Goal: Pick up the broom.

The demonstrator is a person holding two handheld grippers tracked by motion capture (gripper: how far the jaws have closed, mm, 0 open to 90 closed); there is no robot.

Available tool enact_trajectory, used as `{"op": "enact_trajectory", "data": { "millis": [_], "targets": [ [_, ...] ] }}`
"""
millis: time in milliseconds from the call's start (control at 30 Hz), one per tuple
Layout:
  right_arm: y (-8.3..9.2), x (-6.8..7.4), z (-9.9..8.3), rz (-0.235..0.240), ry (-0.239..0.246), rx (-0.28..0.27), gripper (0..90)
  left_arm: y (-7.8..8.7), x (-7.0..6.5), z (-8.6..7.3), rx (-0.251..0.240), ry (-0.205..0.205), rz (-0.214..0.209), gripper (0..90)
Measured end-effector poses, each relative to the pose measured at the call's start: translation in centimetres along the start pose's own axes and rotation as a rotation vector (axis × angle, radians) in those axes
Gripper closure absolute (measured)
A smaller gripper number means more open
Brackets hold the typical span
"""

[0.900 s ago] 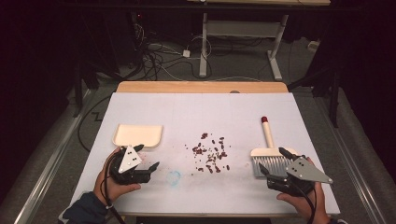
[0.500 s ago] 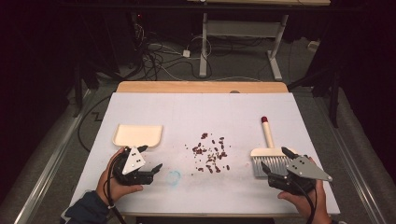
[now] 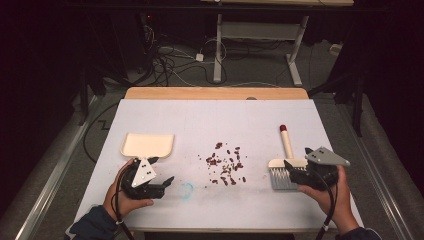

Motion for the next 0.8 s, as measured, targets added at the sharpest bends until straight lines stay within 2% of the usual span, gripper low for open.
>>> {"op": "enact_trajectory", "data": {
  "millis": [167, 267, 367, 433, 467, 633, 700, 733, 800],
  "targets": [
    [-2.0, -2.1, 1.6, 0.011, -0.111, 0.084, 24.3, -0.1, -0.1, 0.0, 0.005, -0.003, -0.006, 19.7],
    [-3.6, -3.5, 2.5, 0.012, -0.175, 0.155, 25.5, -0.1, -0.1, -0.1, 0.009, -0.004, -0.010, 19.8],
    [-5.4, -4.9, 3.0, -0.006, -0.225, 0.195, 27.6, -0.2, -0.1, -0.1, 0.014, -0.007, -0.015, 19.8],
    [-6.5, -5.8, 3.1, 0.025, -0.277, 0.201, 31.6, -0.2, -0.1, -0.2, 0.019, -0.007, -0.018, 19.9],
    [-7.2, -6.2, 3.1, 0.024, -0.298, 0.212, 31.6, -0.3, -0.1, -0.2, 0.021, -0.008, -0.019, 20.0],
    [-10.9, -6.9, 2.4, 0.022, -0.340, 0.310, 39.5, -0.3, -0.2, -0.3, 0.028, -0.013, -0.021, 20.1],
    [-12.0, -7.0, 1.9, 0.068, -0.373, 0.336, 41.8, -0.2, -0.1, -0.3, 0.031, -0.017, -0.021, 20.2],
    [-12.1, -6.9, 1.9, 0.056, -0.362, 0.327, 45.4, -0.2, -0.1, -0.3, 0.031, -0.017, -0.021, 20.2],
    [-12.2, -6.5, 2.1, 0.022, -0.316, 0.354, 50.7, -0.2, 0.1, -0.4, 0.030, -0.018, -0.016, 20.3]
  ]
}}
Point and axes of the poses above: each handheld gripper's, and its own axes: y roughly backward along the jaws, z roughly out of its top, x roughly to its left, the point moved 1 cm from there along -y, roughly forward along the jaws, and after that the axes turned 10 degrees about z, right-handed, at the moved point
